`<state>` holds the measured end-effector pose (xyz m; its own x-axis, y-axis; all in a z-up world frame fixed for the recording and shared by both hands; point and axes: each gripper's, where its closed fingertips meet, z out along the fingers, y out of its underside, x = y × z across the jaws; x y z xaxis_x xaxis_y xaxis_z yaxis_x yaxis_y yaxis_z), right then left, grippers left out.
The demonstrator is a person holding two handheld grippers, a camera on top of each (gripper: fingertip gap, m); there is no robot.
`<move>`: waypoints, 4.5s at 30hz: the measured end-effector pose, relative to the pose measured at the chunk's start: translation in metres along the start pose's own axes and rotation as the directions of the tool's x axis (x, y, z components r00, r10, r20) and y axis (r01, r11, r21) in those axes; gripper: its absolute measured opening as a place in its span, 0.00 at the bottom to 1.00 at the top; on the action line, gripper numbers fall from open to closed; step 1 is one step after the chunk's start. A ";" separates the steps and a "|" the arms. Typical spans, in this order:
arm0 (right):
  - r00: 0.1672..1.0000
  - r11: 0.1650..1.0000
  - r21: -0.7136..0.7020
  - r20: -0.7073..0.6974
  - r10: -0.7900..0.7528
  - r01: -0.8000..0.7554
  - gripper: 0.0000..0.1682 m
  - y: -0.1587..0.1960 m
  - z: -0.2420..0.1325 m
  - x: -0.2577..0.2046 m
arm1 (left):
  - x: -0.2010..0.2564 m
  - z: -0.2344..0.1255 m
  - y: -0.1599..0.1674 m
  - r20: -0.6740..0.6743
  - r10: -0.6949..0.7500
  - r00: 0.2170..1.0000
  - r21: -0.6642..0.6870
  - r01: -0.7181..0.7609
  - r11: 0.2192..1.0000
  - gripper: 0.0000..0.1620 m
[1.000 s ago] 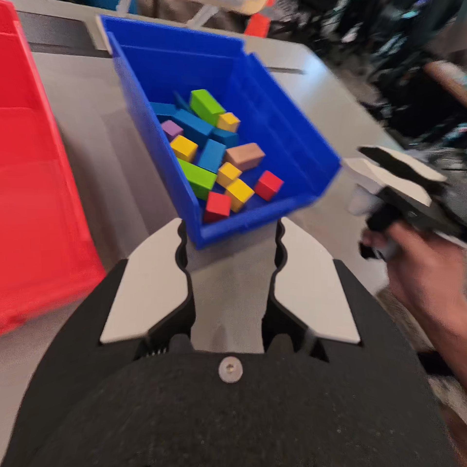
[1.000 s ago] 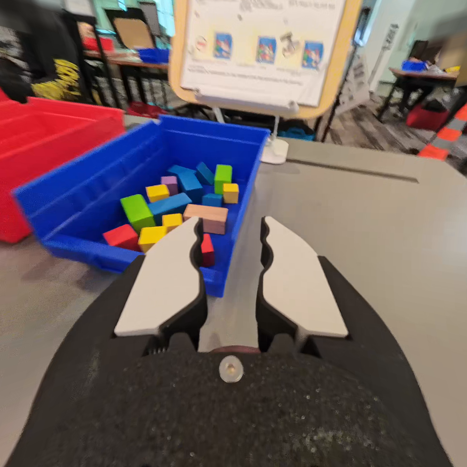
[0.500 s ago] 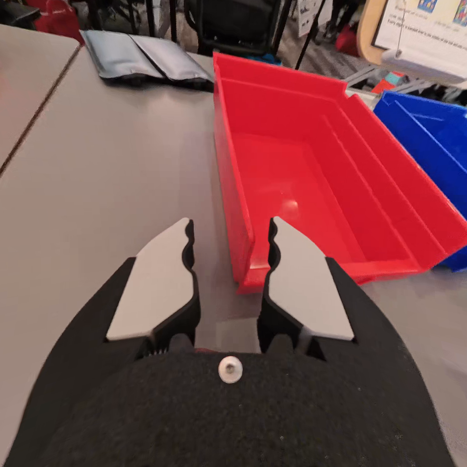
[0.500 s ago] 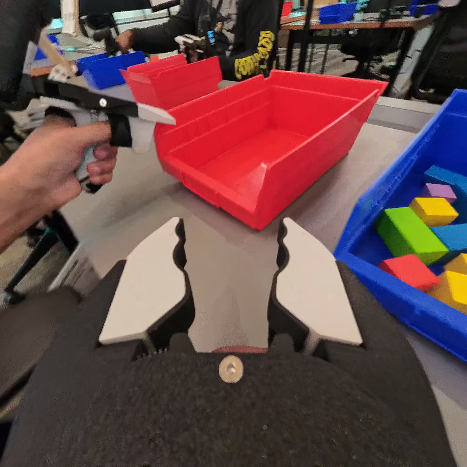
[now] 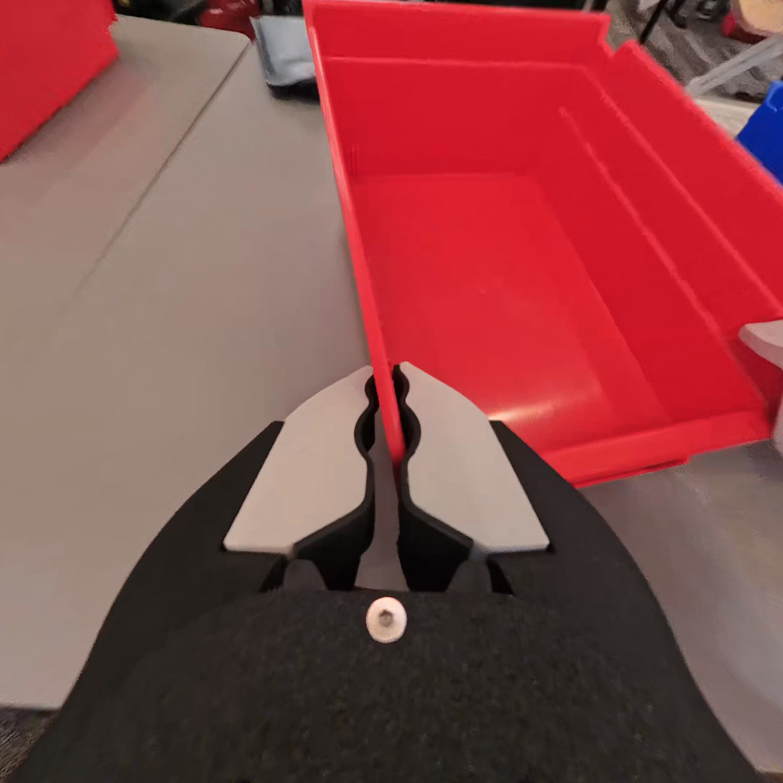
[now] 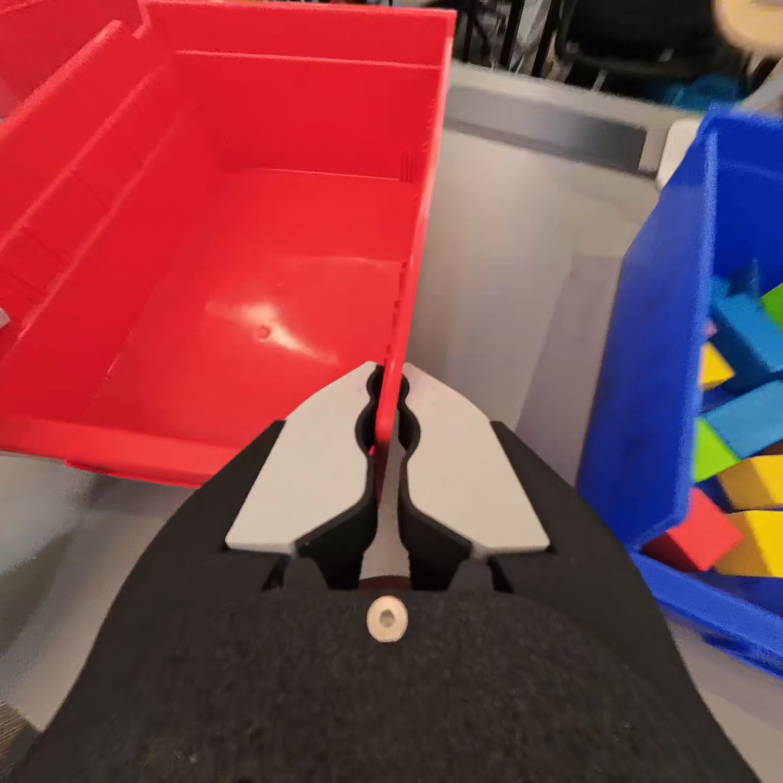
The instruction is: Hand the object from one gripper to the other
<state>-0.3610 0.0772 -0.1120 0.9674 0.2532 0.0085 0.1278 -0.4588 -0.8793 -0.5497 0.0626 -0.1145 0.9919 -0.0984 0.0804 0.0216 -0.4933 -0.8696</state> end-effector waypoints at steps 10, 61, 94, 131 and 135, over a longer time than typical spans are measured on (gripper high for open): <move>0.985 0.959 0.281 -0.171 0.013 0.036 0.03 -0.117 -0.124 0.121 | 0.139 -0.049 -0.145 -0.119 0.165 0.979 0.220 -0.136 0.966 0.03; 0.959 0.966 0.042 -0.121 0.258 -0.254 0.26 0.081 -0.091 0.276 | 0.312 0.069 0.026 -0.448 0.074 0.891 -0.254 -0.206 0.945 0.21; 0.973 0.971 0.056 -0.014 0.232 -0.231 0.05 -0.002 0.041 0.067 | 0.046 0.104 -0.026 -0.173 0.151 0.973 -0.239 -0.190 0.952 0.03; 0.934 0.906 0.305 -0.111 0.340 -0.293 0.34 0.110 -0.222 0.470 | 0.187 0.017 -0.025 -0.581 0.110 0.806 0.139 -0.035 0.990 0.34; 0.940 0.904 0.321 -0.091 0.328 -0.284 0.33 0.098 -0.224 0.465 | 0.194 0.009 -0.050 -0.653 0.243 0.718 0.159 -0.183 0.970 0.35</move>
<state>0.1502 -0.0403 -0.0874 0.9715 0.0106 -0.2369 -0.2293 -0.2131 -0.9497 -0.3572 0.0758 -0.0596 0.6356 -0.7543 0.1647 -0.1409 -0.3230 -0.9358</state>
